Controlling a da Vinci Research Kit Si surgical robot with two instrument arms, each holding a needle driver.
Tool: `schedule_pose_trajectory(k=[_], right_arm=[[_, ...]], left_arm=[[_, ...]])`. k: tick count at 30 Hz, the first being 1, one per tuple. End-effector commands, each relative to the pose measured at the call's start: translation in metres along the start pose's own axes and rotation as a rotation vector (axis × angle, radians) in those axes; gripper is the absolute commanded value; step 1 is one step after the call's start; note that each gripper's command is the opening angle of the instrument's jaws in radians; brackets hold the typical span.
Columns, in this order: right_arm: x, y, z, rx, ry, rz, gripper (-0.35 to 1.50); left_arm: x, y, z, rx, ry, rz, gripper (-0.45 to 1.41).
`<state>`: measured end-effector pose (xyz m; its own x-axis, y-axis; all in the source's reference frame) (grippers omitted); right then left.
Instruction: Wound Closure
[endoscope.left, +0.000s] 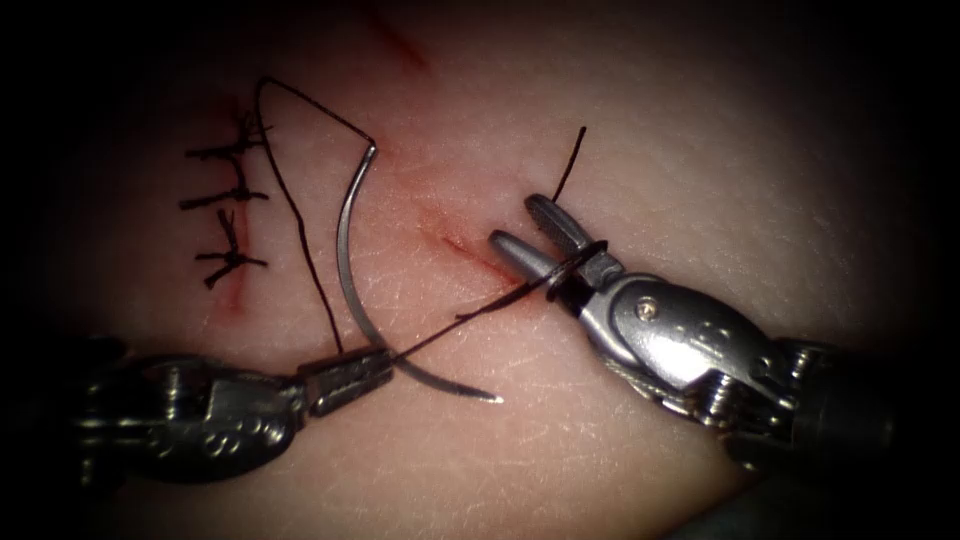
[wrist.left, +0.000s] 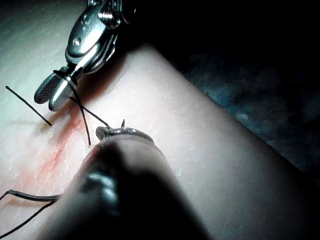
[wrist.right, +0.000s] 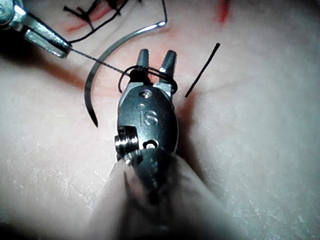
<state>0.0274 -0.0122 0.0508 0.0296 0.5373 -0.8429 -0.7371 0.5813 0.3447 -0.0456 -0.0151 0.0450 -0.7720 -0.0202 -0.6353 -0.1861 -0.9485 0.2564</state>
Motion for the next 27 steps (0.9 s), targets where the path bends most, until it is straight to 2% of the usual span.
schedule_pose_trajectory(k=[1,7,16,25,27], right_arm=[[-0.0005,-0.0003,0.0005,-0.008,-0.002,0.006,0.31],[-0.0004,0.0002,0.0010,-0.031,-0.012,0.062,0.39],[-0.0003,0.0016,0.0022,-0.108,-0.082,0.140,0.88],[-0.0004,0.0021,0.0024,-0.140,-0.105,0.168,0.88],[-0.0007,0.0021,0.0021,-0.149,-0.104,0.177,0.83]], left_arm=[[0.0006,-0.0002,0.0008,-0.003,0.001,0.003,-0.45],[0.0016,-0.0019,0.0011,-0.014,-0.005,0.007,-0.45],[0.0019,-0.0039,0.0021,-0.007,-0.004,-0.003,-0.45],[0.0019,-0.0049,0.0032,-0.004,-0.007,-0.009,-0.45],[0.0019,-0.0051,0.0034,-0.003,-0.007,-0.010,-0.45]])
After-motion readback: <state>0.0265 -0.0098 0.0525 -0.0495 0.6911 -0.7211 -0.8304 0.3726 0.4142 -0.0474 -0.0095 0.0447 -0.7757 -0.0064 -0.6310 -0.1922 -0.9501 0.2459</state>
